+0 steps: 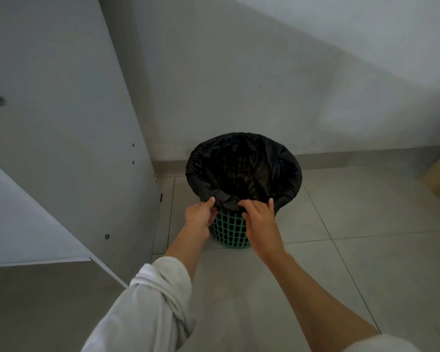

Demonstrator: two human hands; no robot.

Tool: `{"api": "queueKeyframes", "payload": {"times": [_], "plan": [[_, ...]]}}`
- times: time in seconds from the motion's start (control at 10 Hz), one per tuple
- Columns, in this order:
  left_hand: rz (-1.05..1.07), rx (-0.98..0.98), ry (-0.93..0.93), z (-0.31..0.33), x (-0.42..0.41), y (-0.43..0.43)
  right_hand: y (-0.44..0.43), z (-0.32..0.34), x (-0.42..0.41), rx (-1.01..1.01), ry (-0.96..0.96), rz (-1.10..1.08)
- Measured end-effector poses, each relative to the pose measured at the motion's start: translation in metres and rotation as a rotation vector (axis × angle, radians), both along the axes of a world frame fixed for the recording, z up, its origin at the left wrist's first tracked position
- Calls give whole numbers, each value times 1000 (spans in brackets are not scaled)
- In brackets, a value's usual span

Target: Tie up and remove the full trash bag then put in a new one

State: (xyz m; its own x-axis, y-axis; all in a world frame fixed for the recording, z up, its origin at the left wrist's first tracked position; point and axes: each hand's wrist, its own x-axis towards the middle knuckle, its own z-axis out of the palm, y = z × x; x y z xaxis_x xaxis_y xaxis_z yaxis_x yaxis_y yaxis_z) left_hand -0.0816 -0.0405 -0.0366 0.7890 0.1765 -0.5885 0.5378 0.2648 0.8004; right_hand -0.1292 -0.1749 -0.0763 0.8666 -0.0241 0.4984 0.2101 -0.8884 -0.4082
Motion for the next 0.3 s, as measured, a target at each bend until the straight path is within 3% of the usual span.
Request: {"api": "queueKeyframes", "payload": {"times": [0.1, 0.2, 0.3], "plan": [[39, -75, 18, 9, -15, -2, -3, 9, -3, -34, 96, 47], [-51, 107, 39, 15, -27, 9, -4, 19, -11, -74, 174, 105], [-385, 449, 5, 42, -29, 27, -8, 52, -15, -106, 325, 119]]}}
